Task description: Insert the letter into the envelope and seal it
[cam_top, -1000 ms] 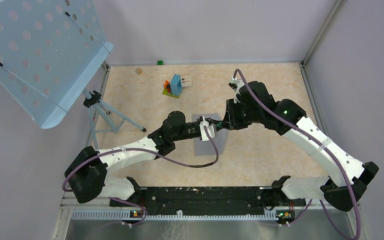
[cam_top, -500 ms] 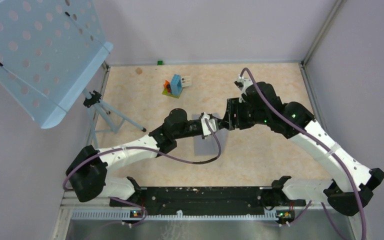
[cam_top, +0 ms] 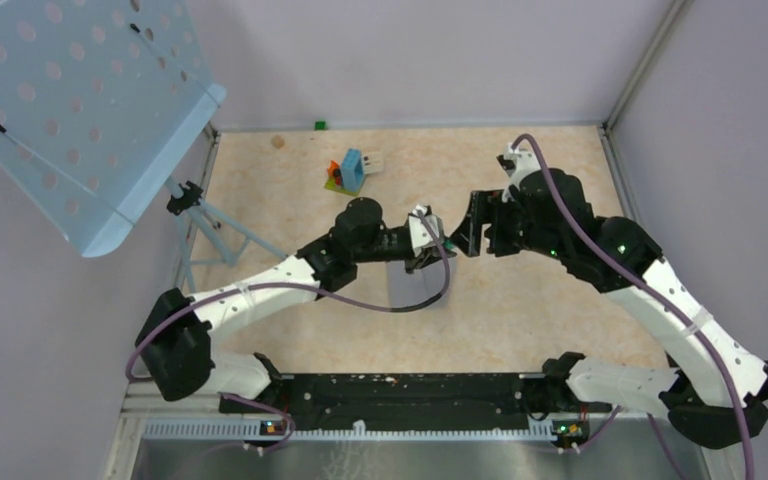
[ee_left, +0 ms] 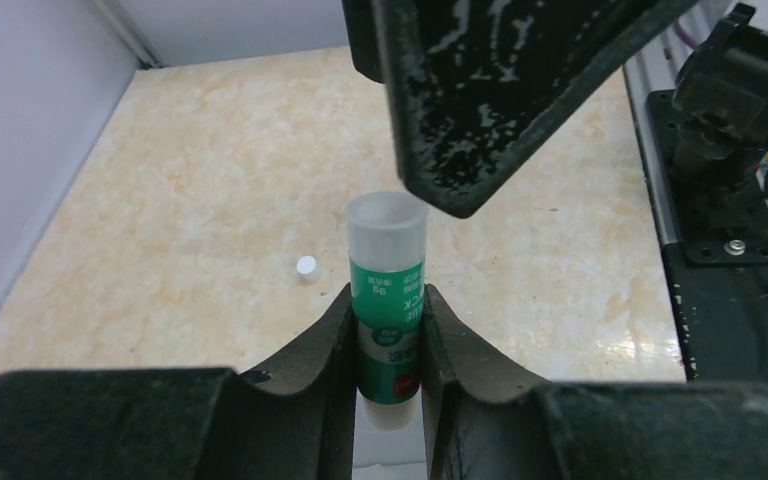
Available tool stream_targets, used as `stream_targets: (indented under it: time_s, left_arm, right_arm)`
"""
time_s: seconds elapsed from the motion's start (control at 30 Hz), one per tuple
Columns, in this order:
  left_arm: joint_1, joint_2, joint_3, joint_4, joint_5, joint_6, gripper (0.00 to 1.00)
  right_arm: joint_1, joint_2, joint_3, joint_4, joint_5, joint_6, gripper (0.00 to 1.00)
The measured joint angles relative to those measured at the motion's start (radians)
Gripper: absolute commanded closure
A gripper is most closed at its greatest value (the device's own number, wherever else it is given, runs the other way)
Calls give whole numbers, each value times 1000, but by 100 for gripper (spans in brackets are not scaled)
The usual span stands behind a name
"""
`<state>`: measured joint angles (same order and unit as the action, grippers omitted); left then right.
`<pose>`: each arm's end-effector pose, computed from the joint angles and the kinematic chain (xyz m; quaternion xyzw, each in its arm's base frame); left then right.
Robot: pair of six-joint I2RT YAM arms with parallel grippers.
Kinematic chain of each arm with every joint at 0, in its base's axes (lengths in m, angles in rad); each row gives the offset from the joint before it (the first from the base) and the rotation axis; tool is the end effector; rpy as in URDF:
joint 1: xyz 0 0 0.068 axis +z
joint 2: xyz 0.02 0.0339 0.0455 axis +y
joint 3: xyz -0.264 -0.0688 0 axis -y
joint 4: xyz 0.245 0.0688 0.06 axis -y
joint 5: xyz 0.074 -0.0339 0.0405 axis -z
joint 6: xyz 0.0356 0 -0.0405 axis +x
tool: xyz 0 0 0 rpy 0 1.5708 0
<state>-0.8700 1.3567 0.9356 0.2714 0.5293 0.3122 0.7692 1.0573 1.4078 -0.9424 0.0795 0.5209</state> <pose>0.1898 -0.2528 0.3105 0.5494 0.5124 -0.3639 0.5506 0.1390 0.1306 0.4228 -0.0907 0.8774 0.2544 0.3965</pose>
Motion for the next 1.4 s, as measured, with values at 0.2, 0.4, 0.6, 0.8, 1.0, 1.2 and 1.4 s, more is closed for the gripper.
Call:
stream_targets:
  time_s: [0.2,0.4,0.6,0.8,1.0,1.2,1.4]
  left_arm:
    - [51,25,96,-132,145,-50,100]
    - [71,47,179,-267,250,-49,100]
    - [70,46,177,-304,190,-25,100]
    - [69,20,120,-268,42,5,100]
    - [68,4,103,-241,-34,36,100]
    - [64,-2,86,-219,-53,53,100]
    - [64,-2,82,-213,-52,56,100]
  right_arm:
    - [0,-8,0,9,-22,4,42]
    - [0,-6,0,18,-58,4,52]
    - [0,31,0,25,-67,25,62]
    - [0,57,-2,53,-68,87,60]
    - [0,58,-45,105,-62,150,59]
    - [0,65,-73,135,-31,190,59]
    - [0,74,-73,179,-9,214,59]
